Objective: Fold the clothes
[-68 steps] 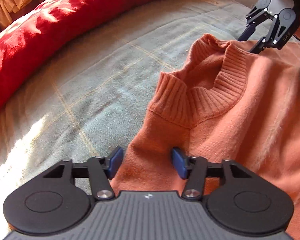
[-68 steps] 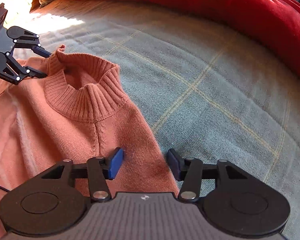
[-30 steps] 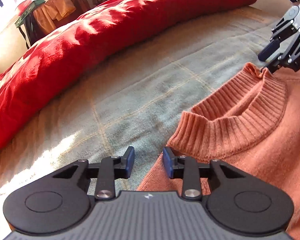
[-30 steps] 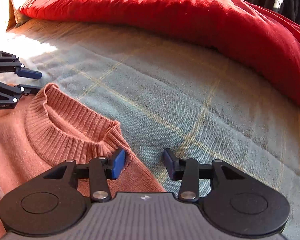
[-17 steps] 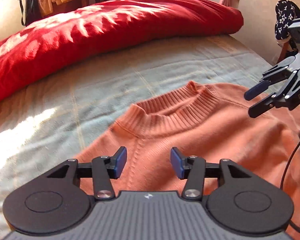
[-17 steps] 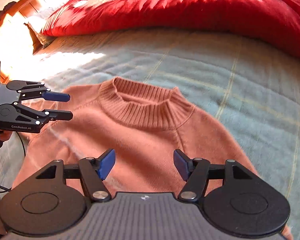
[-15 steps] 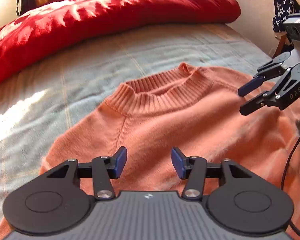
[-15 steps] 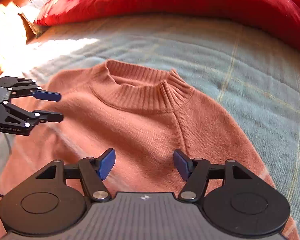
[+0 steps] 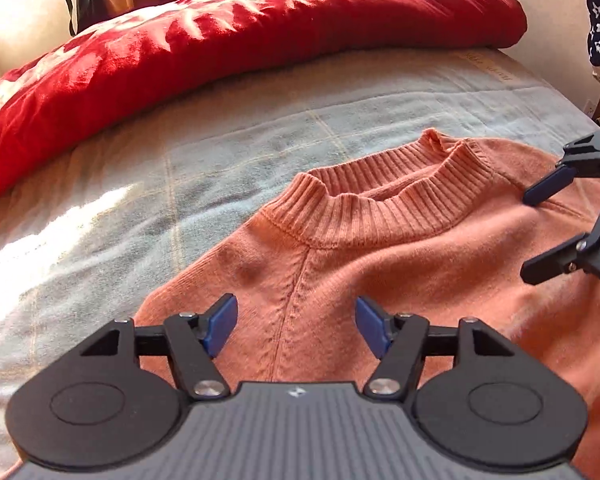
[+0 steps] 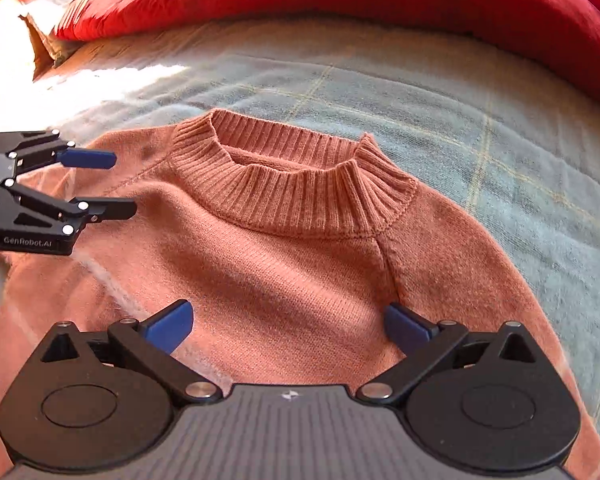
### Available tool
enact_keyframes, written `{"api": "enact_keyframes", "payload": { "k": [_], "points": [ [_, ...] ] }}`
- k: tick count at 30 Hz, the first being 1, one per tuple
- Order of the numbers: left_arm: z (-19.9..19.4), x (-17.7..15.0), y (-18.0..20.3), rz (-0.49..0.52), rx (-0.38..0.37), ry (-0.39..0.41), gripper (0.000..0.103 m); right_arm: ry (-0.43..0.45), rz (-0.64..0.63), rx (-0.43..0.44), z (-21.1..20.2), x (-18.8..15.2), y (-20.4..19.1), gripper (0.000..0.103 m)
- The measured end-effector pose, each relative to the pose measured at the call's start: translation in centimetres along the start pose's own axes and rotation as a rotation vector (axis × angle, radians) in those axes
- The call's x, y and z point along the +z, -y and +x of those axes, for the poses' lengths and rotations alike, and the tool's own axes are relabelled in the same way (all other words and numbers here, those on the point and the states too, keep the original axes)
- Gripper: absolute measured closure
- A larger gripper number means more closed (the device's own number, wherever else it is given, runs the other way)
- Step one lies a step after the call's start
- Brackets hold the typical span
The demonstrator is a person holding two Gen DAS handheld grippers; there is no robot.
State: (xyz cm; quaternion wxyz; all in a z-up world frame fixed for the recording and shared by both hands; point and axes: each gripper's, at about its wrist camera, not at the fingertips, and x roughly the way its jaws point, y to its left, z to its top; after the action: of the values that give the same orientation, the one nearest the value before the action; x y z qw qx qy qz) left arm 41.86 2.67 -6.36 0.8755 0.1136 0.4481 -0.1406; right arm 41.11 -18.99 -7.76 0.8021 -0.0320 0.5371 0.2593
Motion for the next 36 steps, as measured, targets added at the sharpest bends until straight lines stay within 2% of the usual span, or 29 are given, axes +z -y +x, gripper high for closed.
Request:
{"api": "enact_keyframes", "payload": {
  "k": [8,11,15,20,25,28,32,34,36],
  "points": [
    [-8.6,-5.3,2.9,-0.017,-0.030,-0.043,0.036,0.013,0.044,0.032,-7.0,-4.9,-1.8,0.000],
    [-11.3,-7.5,4.3,-0.053,-0.043,-0.077,0.036,-0.024,0.084,0.089,-8.2,-7.9,-3.1,0.000],
    [-14.0,-10.0,6.2,-0.137,-0.072,-0.091,0.033,-0.045,0.141,0.173,-9.2,-11.7,-5.9,0.000],
    [-14.3,-13.6,7.6,-0.176,-0.146,-0.076,0.031,-0.041,0.109,0.179,-9.4,-15.8,-10.8,0.000],
    [-12.5,-16.4,6.3,-0.182,-0.213,-0.095,0.030,-0.004,0.178,0.079,-6.6,-18.4,-12.5,0.000],
    [-12.6,-17.4,5.3,-0.171,-0.249,-0.073,0.030,0.039,0.177,0.024,-6.1,-19.0,-13.4,0.000],
    [-13.7,-18.7,3.7,-0.198,-0.304,-0.045,0.030,0.090,0.245,-0.006,-6.2,-19.5,-13.5,0.000],
    [-14.0,-19.7,3.1,-0.222,-0.334,-0.048,0.030,0.105,0.265,-0.022,-6.1,-19.6,-13.7,0.000],
    [-14.0,-20.6,2.9,-0.245,-0.332,-0.065,0.030,0.124,0.275,-0.035,-6.0,-19.7,-13.9,0.000]
  ]
}}
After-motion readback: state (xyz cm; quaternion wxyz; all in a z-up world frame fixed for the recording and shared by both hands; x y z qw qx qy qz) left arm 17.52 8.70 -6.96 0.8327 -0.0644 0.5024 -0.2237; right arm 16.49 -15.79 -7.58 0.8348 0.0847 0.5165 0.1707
